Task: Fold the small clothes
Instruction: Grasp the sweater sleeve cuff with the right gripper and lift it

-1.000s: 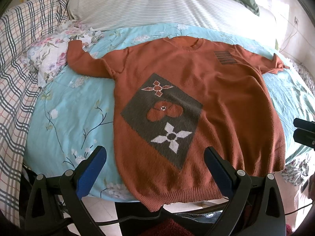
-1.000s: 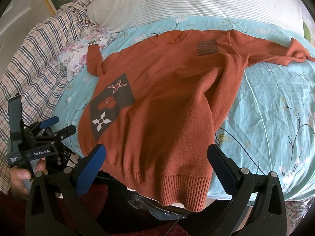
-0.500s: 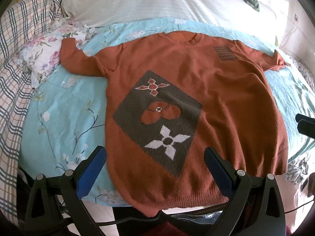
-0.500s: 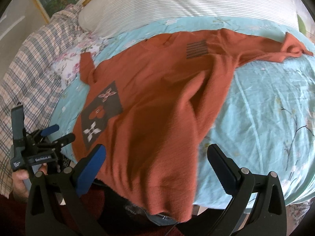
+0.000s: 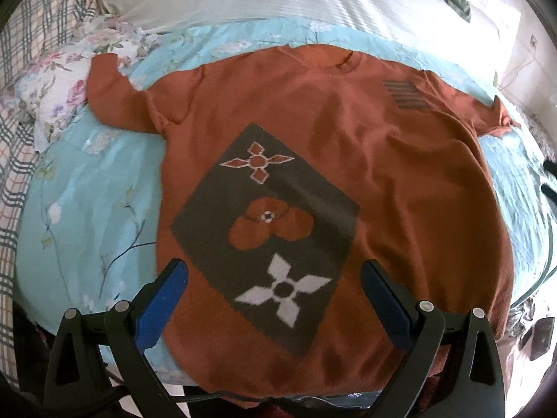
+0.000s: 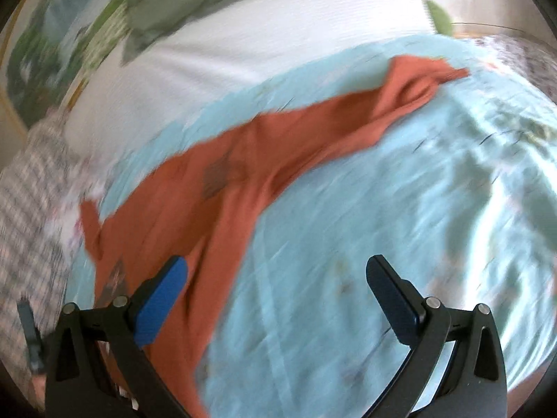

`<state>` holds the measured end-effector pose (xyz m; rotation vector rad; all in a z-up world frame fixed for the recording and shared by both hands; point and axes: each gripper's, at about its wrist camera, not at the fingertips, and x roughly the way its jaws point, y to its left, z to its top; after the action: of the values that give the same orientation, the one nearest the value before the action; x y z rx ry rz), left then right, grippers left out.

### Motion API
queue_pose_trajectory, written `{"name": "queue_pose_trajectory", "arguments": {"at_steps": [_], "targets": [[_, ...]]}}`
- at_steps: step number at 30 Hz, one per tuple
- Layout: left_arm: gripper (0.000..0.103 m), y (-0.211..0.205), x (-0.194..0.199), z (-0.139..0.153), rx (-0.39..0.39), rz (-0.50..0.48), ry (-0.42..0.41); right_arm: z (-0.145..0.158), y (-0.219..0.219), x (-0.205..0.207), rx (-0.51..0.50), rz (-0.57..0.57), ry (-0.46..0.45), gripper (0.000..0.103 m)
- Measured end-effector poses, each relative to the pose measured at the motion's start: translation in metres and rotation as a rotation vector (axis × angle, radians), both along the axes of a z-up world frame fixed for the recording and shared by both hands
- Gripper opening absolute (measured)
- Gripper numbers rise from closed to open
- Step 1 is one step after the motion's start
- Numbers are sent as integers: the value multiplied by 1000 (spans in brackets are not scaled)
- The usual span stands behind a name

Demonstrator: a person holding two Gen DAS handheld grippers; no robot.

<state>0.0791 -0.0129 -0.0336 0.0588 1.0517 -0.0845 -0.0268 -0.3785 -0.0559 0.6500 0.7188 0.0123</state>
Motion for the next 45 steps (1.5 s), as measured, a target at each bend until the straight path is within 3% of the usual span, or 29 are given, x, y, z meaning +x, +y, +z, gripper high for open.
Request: {"name": "queue_pose_trajectory", "arguments": {"at_steps": [4, 7, 11, 14, 18, 22, 23, 24, 28, 31, 37, 45], "targets": [[100, -9, 11, -5, 21, -15, 20, -2, -74, 26, 15, -139, -34, 97], [100, -13, 17, -7, 17, -18, 33, -5, -121, 52, -7, -220, -32, 84], [100, -20, 27, -11, 23, -22, 52, -21, -190, 92, 39, -334, -6, 58], [100, -26, 36, -15, 34, -24, 73, -39, -238, 117, 98, -406, 13, 47], [100, -35, 51, -18, 28, -26, 90, -59, -285, 149, 167, -477, 6, 45], [100, -43, 64, -20, 34, -29, 103, -63, -309, 171, 135, -498, 7, 42], [100, -45, 67, -21, 33, -30, 105, -63, -309, 174, 133, -486, 12, 24], [100, -46, 69, -21, 27, -33, 107, -62, -310, 180, 138, -457, 13, 13], [100, -51, 72, -20, 11, -49, 100, -30, -277, 170, 62, -365, -36, 9], [100, -54, 70, -19, 5, -69, 95, 5, -234, 171, 61, -225, -97, 9], [100, -50, 59, -12, -36, -82, 61, 54, -116, 187, 144, 83, -159, 9], [100, -22, 43, -4, -100, -39, 25, 57, 71, 229, 302, 420, -126, 9]]}}
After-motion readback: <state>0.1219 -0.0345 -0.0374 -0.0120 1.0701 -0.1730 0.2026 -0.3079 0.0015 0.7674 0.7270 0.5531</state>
